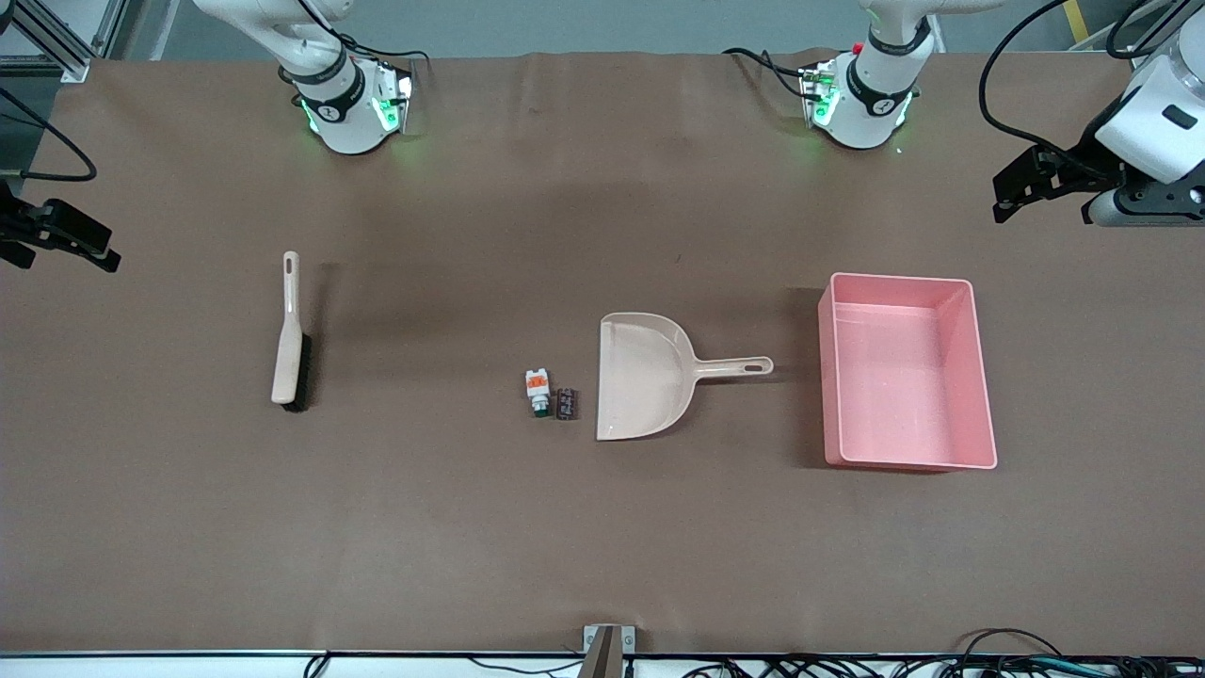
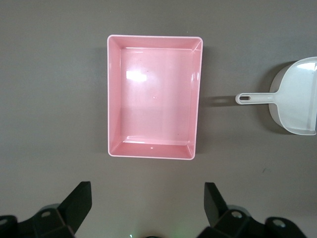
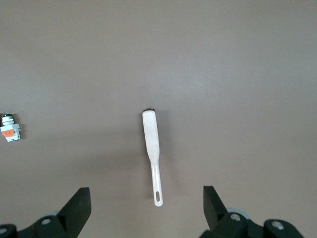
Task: Clean e-waste and dump in bin
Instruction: 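Reach the left gripper to the dustpan handle while the right gripper reaches the brush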
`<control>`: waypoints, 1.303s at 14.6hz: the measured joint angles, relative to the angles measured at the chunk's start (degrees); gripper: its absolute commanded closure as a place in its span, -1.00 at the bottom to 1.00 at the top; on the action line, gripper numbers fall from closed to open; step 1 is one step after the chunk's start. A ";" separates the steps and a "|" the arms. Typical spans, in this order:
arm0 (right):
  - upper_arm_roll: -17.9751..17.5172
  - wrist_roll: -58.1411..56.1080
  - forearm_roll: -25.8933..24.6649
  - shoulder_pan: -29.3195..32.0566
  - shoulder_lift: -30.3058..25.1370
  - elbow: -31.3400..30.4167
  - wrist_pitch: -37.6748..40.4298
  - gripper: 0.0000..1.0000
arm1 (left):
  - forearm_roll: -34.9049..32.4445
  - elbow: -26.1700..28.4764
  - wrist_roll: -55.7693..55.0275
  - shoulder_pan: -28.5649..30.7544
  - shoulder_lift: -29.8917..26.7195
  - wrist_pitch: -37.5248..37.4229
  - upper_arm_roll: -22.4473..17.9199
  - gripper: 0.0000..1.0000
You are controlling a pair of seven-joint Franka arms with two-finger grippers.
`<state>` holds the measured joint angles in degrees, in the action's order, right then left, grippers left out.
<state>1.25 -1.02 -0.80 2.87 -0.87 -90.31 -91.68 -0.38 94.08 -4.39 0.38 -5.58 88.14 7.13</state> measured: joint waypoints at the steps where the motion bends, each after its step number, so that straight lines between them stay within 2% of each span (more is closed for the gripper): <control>1: 0.00 0.00 0.00 0.00 0.00 0.00 0.05 -1.00 | 0.00 0.00 0.00 -0.01 0.01 0.00 0.00 -1.00; 6: 0.03 0.00 0.00 0.00 0.02 -0.01 0.06 -1.00 | 0.00 -0.06 0.37 -0.13 0.27 0.28 0.04 -1.00; 9: 0.01 0.00 0.00 0.00 1.15 -0.36 0.11 -1.00 | 0.00 -1.00 3.50 -0.62 2.74 1.09 1.04 -1.00; 12: 0.07 -0.01 0.00 0.00 4.27 -0.48 -0.05 -1.00 | -0.62 -1.19 4.71 -1.10 7.18 5.51 5.64 -1.00; 16: 0.01 -0.01 0.00 -0.06 9.02 -1.43 -2.68 -1.00 | -7.26 -1.25 4.44 -1.91 14.71 11.97 15.25 -1.00; 19: -0.01 -0.01 0.01 -0.14 9.89 -7.65 -9.69 -1.00 | -8.77 -1.28 4.72 -3.31 19.50 15.02 17.81 -1.00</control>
<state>1.24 -1.03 -0.79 2.72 9.03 -97.96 -101.37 -9.14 92.80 0.33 -2.92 13.92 103.15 24.94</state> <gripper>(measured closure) 0.000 0.000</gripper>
